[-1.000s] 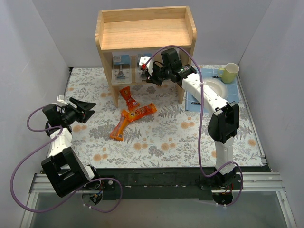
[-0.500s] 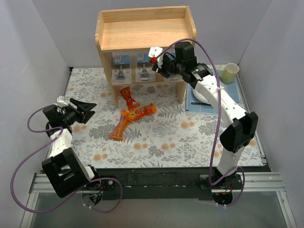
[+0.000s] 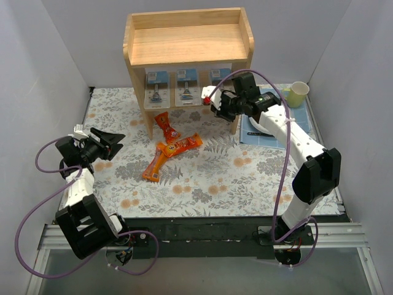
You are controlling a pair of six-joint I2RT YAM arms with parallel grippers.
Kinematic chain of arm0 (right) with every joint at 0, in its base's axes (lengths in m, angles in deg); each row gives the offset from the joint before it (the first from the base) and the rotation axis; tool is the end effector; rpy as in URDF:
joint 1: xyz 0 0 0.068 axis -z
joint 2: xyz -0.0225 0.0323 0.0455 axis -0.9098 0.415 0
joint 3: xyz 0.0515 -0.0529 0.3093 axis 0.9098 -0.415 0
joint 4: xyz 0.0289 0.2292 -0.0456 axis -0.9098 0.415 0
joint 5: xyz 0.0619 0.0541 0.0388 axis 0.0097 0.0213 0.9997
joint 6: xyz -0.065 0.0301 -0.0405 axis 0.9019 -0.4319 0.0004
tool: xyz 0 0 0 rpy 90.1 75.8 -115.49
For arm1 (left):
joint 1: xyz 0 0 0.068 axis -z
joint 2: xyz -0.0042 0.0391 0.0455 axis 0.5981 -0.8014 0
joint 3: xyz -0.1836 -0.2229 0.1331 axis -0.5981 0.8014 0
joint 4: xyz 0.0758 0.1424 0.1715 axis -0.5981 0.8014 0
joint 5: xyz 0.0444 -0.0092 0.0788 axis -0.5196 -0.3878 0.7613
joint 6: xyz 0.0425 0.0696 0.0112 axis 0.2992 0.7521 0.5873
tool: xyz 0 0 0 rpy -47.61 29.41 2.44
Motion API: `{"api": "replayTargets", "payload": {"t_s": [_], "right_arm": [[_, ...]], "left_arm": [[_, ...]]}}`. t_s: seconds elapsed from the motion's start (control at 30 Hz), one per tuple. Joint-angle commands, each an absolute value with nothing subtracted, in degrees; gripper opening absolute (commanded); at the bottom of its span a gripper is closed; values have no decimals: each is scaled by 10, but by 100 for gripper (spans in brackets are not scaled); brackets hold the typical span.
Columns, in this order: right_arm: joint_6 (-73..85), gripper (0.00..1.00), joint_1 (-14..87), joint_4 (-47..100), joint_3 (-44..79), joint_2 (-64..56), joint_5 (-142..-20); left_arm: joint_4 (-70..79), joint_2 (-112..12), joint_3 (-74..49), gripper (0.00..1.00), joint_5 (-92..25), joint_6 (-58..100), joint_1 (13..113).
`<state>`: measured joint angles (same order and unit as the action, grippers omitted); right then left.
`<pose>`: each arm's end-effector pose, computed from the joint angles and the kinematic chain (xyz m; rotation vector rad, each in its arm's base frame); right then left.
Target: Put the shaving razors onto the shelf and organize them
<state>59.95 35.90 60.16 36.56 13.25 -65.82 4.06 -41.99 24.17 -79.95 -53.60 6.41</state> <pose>0.3300 0.2197 0.3796 -1.5210 1.5747 0.2792 0.2164 0.0586 0.2786 -1.4843 1.6708 -1.5641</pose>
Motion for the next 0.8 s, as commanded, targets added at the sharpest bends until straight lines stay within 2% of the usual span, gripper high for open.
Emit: {"api": "replayTargets", "payload": {"t_s": [0.0,0.47,0.77], "right_arm": [[651,1,395,700,418,121,-653],[652,1,441,754,579,243,-663],[632,1,443,681,536,222,-670]], "left_arm": [[22,-406,249,61,-804,-536,60],[23,-399,261,61,-800,-532,59],[21,-411,258,61,-797,-531,59]]}}
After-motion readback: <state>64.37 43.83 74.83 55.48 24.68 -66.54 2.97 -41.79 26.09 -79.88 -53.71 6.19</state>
